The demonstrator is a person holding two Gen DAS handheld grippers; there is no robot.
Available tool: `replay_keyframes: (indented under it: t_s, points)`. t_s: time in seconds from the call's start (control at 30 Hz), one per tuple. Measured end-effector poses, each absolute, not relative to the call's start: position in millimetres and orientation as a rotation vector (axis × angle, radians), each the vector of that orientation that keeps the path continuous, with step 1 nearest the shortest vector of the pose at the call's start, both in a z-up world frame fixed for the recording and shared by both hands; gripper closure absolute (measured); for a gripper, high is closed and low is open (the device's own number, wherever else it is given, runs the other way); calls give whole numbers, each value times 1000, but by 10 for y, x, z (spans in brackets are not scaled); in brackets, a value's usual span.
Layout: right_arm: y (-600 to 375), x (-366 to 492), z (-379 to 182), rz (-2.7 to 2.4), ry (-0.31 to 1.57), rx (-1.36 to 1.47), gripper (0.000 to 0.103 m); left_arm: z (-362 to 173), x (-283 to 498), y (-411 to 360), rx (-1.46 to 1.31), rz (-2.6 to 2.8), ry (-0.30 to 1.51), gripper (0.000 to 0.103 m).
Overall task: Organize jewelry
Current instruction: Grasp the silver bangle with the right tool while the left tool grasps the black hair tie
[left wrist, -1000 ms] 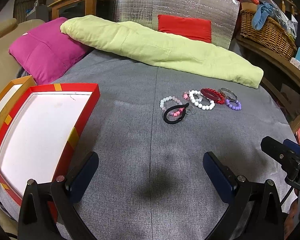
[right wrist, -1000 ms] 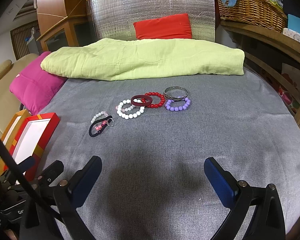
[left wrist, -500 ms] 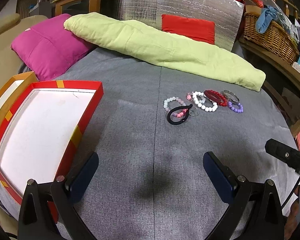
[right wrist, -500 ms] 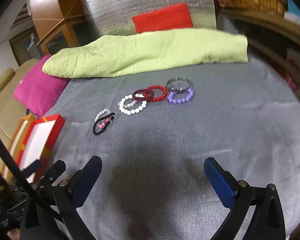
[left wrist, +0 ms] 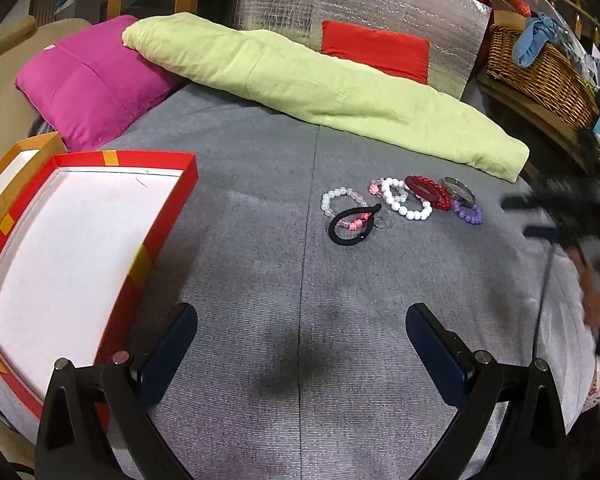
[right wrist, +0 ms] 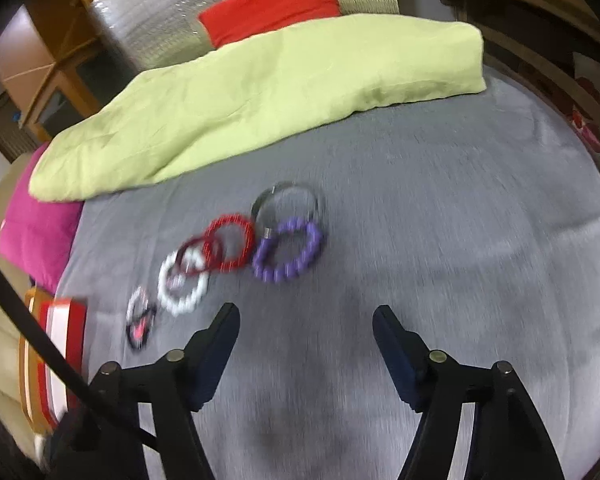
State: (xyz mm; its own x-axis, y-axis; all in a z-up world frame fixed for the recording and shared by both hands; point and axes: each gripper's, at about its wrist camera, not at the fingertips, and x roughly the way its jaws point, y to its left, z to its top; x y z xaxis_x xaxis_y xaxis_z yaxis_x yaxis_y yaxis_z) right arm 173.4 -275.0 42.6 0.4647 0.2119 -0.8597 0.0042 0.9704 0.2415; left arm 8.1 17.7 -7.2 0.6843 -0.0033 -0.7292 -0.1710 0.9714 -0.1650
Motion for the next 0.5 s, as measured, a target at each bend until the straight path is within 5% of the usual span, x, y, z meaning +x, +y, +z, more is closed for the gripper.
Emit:
replay_keyframes:
  t_s: [0.3, 0.43, 0.5]
  points:
    - [-2584, 2585, 83, 53, 1165, 141, 66, -159, 206, 199, -277, 66, 847, 0]
    - [-2608, 2656, 13, 69, 1145, 150, 100, -192, 248, 201, -285, 63, 858, 0]
    - [-2659, 2557, 99, 82, 1095, 173, 100, -198, 252, 209, -294, 64, 859, 0]
